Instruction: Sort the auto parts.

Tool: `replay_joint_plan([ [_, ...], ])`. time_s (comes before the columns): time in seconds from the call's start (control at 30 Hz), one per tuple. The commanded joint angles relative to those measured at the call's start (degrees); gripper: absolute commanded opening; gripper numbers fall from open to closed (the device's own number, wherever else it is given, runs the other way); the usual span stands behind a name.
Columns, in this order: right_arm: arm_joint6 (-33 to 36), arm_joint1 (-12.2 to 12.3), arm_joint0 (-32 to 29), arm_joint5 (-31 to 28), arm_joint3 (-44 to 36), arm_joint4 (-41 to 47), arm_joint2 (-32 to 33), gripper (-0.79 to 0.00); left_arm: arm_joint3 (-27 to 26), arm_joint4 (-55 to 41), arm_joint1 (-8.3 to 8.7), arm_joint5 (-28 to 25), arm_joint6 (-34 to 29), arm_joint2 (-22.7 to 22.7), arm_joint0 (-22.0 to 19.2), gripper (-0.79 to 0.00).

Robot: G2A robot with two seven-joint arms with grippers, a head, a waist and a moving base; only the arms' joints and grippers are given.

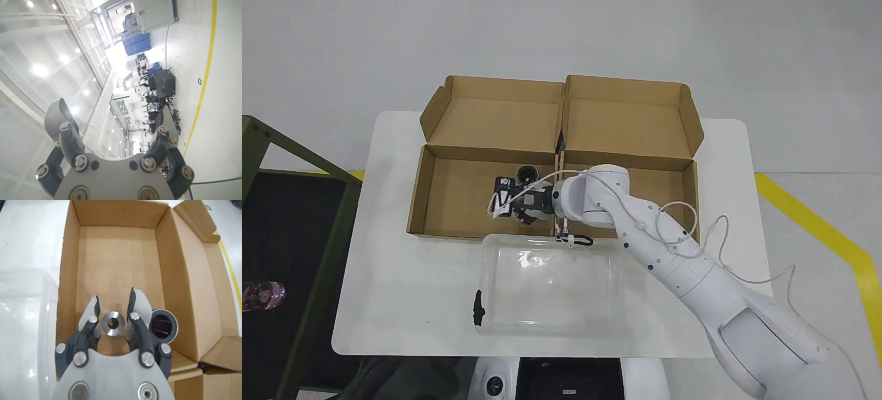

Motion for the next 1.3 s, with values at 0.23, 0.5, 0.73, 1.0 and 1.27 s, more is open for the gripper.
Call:
replay_joint_plan([
  [0.23,-1.3,3.6,-7.8,-3.5,-14.6,-0.9,8.4,-0.483,0.0,0.0,0.00,0.0,0.0,0.0,0.0,0.000],
  [0.5,-3.4,7.7,-20.3,-8.4,-28.3,-3.3,19.3,-0.471,0.0,0.0,0.00,0.0,0.0,0.0,0.0,0.000],
  [0.73,-10.4,10.8,-31.6,-12.3,-36.3,-6.4,30.4,-0.453,0.0,0.0,0.00,0.0,0.0,0.0,0.0,0.000],
  [1.0,-22.3,13.2,-41.6,-14.1,-40.7,-13.5,40.6,-0.413,0.0,0.0,0.00,0.0,0.0,0.0,0.0,0.000],
  [1.27,-35.7,14.6,-50.8,-8.5,-40.9,-18.1,48.1,-0.369,0.0,0.0,0.00,0.0,0.0,0.0,0.0,0.000],
])
